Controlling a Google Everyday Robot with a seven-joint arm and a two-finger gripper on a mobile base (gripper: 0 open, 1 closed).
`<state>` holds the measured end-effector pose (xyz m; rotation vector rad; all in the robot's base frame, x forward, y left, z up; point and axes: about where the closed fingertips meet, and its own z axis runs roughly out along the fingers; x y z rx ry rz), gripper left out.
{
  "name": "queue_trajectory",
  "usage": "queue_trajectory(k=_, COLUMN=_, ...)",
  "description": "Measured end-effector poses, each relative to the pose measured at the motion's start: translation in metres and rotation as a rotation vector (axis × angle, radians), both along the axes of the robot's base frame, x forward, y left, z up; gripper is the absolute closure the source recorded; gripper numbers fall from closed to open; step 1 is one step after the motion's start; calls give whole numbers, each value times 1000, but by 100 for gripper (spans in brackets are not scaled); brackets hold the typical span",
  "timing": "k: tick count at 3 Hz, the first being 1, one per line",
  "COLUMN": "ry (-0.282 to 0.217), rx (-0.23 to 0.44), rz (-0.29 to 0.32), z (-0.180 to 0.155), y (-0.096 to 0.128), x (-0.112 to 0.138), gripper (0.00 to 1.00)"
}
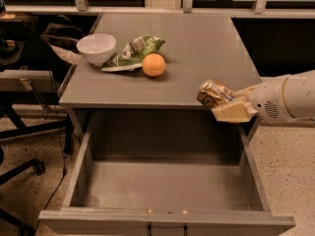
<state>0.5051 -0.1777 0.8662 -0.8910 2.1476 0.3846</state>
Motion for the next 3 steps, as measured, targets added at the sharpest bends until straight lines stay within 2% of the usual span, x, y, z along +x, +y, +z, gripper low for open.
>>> queue_trajectory(k=1, ry=-7, rx=-4, rz=-28, z=-15, y=5, x=-15, gripper=100)
queue_trajectory(k=2, ry=29, rx=9, rz=-93, z=-49, y=4, x=-25, gripper=100)
queue_trajectory(k=3, ry=71, rx=29, rz=-74, z=-84, y=13, x=-34, gripper=100)
